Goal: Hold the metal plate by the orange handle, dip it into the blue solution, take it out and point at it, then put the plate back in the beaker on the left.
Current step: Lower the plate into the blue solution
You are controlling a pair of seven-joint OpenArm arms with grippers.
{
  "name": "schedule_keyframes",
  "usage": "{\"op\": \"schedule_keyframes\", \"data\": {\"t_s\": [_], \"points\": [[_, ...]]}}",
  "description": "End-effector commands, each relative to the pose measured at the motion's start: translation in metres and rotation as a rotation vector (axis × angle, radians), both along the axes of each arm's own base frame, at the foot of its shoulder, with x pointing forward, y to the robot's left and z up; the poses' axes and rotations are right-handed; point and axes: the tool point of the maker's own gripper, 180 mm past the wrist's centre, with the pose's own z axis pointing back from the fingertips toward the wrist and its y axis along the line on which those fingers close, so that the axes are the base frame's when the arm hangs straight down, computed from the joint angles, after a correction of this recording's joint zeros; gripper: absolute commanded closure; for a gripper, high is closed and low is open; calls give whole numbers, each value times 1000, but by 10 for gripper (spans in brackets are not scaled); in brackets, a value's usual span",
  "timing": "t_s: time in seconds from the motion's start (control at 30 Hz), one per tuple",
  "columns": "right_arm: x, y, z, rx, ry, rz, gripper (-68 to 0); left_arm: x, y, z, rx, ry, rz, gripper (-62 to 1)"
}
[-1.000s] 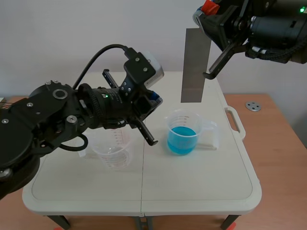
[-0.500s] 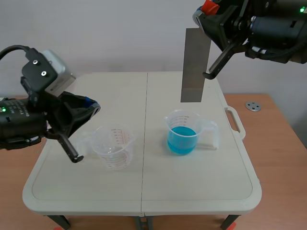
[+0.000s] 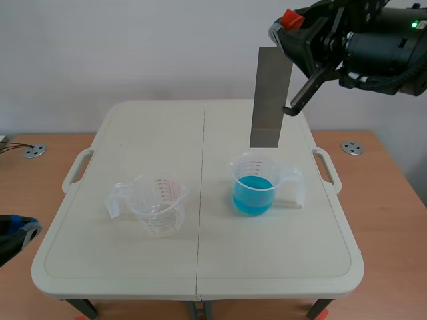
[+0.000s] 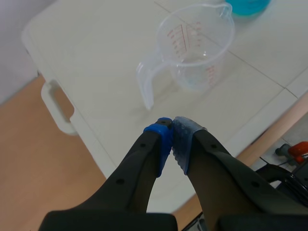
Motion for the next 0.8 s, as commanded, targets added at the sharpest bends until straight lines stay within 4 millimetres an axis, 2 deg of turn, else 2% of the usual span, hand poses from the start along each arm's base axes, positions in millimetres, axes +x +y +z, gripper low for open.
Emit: {"op": "schedule_keyframes", "data": {"t_s": [0.0, 0.23, 0.5, 0.77], "points": [[4, -1, 4, 29, -17, 5, -13, -5, 0, 4, -35, -9, 14, -15], [8, -4, -13, 52, 13, 15, -13, -44, 16, -8, -38, 75, 66, -15], [10, -6, -31, 80, 38, 30, -13, -78, 30, -19, -57, 142, 188, -15], [15, -7, -56, 98, 61, 16, -13, -90, 28, -24, -71, 160, 240, -15]]}}
